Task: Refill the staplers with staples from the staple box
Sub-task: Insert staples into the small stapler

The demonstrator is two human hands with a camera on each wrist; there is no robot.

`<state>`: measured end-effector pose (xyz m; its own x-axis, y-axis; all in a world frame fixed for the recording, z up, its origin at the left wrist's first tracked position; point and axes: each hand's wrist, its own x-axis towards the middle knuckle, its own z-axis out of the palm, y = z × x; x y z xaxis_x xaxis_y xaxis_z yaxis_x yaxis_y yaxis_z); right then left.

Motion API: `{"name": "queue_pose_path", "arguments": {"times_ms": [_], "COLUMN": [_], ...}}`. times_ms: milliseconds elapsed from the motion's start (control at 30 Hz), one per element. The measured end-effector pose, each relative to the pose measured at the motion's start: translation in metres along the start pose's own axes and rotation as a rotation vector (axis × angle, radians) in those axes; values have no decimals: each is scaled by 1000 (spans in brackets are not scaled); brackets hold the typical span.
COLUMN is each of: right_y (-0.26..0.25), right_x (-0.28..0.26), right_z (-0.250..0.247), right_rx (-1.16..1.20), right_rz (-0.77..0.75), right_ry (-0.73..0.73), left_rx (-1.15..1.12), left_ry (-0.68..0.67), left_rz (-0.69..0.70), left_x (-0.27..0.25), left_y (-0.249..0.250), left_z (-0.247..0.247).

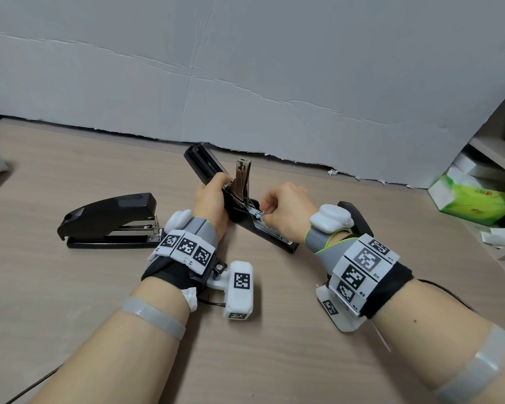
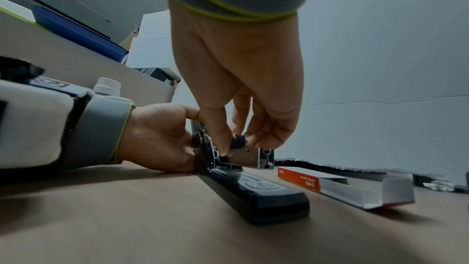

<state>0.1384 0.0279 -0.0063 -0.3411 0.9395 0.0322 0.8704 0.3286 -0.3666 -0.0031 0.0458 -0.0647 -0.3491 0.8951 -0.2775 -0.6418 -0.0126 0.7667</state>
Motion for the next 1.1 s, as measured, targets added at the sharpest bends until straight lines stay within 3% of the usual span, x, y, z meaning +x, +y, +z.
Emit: {"name": "queue_pose_path", "arguments": {"times_ms": [200, 533, 834, 1100], "right_y": [3, 19, 34, 46], "right_x": [0, -21, -38, -34], "right_z": [0, -20, -35, -22], "right_rx": [-29, -130, -63, -155], "right_rz": [-5, -130, -78, 102], "right_ry": [-42, -257, -228, -194], "left_rx": [3, 10, 2, -159], "left_ry": [-5, -21, -21, -67], "left_rz": [-17, -26, -41, -1], "left_x": [0, -1, -6, -11], "left_y": [0, 2, 5, 29], "left_z": [0, -1, -3, 3]}}
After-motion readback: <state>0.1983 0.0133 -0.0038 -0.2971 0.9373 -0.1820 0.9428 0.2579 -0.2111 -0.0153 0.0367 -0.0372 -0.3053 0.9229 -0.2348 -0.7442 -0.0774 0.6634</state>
